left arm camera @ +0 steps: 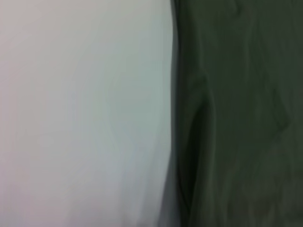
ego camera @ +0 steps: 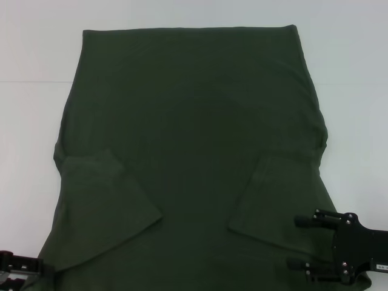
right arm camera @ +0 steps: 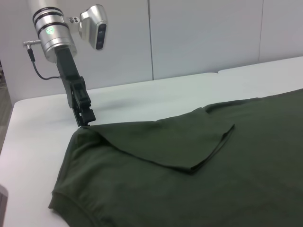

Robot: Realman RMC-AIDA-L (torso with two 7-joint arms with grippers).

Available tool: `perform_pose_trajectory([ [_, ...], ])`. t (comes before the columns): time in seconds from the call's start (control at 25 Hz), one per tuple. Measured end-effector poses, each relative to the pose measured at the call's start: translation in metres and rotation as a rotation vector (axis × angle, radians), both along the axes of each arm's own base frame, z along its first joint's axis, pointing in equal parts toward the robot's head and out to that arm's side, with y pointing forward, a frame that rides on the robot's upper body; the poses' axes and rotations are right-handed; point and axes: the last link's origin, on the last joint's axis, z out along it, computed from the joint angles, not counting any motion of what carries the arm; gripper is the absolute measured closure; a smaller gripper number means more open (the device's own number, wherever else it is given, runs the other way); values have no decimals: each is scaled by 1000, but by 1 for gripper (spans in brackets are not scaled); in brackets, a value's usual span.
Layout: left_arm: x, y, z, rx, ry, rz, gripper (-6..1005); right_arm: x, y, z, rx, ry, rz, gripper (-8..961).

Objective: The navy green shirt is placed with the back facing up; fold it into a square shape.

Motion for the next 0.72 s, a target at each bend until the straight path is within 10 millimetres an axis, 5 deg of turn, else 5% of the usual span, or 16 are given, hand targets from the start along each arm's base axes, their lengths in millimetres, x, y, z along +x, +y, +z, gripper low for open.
perform_pose_trajectory([
  [0.72,8,6,-11,-68,44,-47,244,-3,3,2,3,10,8,119],
])
